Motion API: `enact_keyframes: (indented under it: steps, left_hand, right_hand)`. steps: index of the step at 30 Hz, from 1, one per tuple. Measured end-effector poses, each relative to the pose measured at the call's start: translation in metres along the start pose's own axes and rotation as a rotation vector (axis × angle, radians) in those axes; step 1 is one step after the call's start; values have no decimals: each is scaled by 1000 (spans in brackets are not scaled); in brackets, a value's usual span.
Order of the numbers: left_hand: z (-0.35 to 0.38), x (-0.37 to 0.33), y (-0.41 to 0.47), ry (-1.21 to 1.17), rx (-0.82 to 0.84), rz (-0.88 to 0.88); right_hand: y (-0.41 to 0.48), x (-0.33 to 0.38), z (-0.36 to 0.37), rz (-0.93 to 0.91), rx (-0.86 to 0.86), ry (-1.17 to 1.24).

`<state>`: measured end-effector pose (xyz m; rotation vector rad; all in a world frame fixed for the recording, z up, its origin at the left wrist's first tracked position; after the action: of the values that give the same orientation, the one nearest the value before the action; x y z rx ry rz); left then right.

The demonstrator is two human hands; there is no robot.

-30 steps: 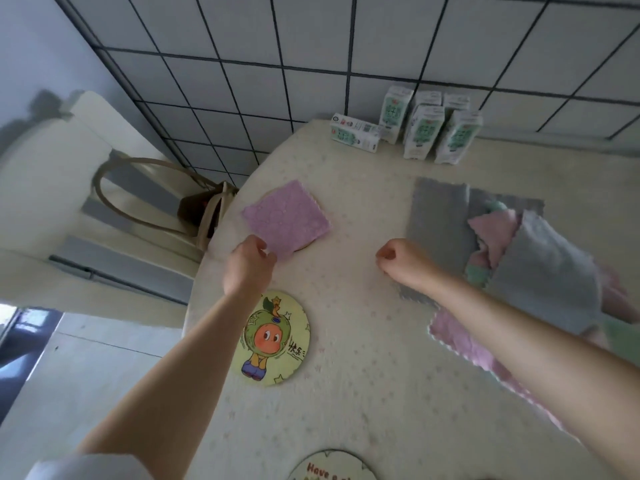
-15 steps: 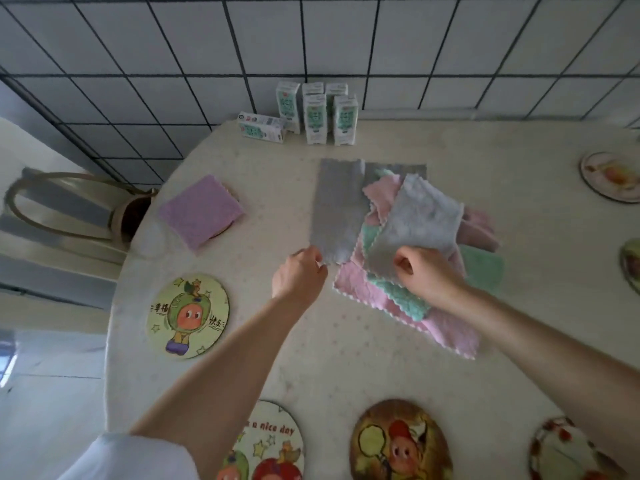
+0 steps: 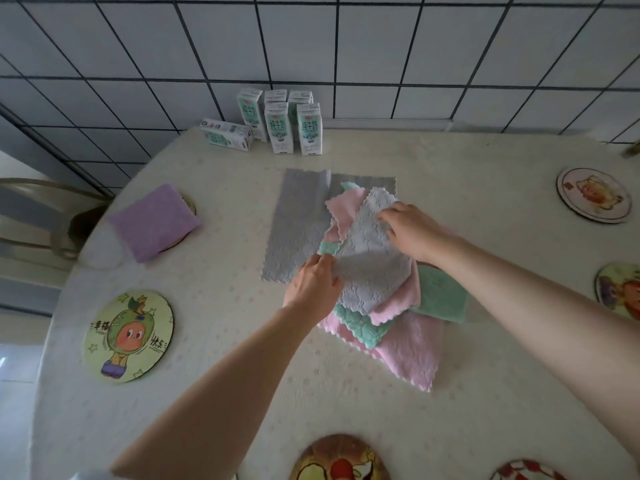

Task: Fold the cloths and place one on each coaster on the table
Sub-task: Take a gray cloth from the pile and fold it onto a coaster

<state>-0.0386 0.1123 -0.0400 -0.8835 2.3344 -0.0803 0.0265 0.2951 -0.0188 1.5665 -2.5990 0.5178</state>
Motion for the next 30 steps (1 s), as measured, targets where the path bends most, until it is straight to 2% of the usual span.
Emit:
enact_keyframes:
  steps: [4,10,18,20,22,24,27,30]
  left_hand:
    - [5,4,16,-74,33,-112]
    - [7,9,36,-181,-22,-253]
    - [8,4,43,-181,-80,-185]
    - [2,-3,41,-129,-141,-101]
    - [-8,-17,36,-58,-245,58]
    - [-14,-33,28,-7,-310,216]
    - [-16,-50,17,46,-320,413]
    - [-19,-59,8,23,-307,496]
  right_hand:
    - [33,-4,8,-59,97,-51]
    - [75,-17,10,-97,86,-127]
    - [77,-30,3,-146,-92,-115]
    - [76,-27,5,-178,-74,-79]
    - [75,-21,7,-221,-52,-96]
    - [73,-16,2,-262,-102,-130]
    - [66,-17,-10,-284,-185,-133]
    - [56,-23,-21,-287,-233,-165]
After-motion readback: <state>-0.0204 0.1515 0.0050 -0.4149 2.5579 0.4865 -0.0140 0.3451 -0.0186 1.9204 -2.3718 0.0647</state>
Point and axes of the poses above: each hand's wrist, its own y-axis towards the middle knuckle, its own z-axis out of the palm, x = y × z, the point moved 7 cm from there along y, towards the middle knuckle, and after that the axes turned 1 degree about x, right-handed, at the moved point
